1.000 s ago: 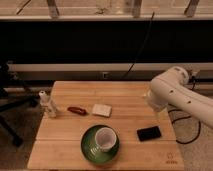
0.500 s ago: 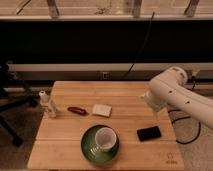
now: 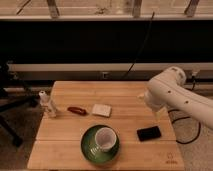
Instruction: Knock the bottle over
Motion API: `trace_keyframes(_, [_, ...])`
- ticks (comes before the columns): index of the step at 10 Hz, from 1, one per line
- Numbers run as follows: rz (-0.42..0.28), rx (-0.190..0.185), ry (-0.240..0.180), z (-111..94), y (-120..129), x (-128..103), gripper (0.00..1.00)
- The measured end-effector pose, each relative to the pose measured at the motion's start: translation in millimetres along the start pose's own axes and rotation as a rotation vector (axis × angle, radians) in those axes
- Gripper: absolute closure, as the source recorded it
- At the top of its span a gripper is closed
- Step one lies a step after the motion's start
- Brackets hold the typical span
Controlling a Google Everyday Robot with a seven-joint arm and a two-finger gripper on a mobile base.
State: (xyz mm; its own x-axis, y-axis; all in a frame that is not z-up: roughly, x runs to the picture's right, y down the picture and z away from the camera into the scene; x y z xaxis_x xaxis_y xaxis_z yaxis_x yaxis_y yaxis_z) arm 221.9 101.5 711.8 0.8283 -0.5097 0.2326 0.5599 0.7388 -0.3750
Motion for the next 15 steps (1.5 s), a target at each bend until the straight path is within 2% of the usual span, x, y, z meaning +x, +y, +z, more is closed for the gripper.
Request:
trace_keyframes(4, [-0.013, 0.018, -0.025, -8.0, -15.3, -15.1, 0.70])
trace_keyframes(5, [-0.018, 0.024, -0.028, -10.2, -18.9, -18.4, 0.78])
trace_keyframes(7, [-0.045, 0.045, -0.047, -16.1, -34.0, -36.1, 0.97])
trace_keyframes(12, [-0.116, 0.084, -0.095, -21.0, -71.9, -78.3, 1.00])
trace_keyframes(15, [-0.154, 0.105, -0.111, -20.9, -89.7, -94.1, 1.00])
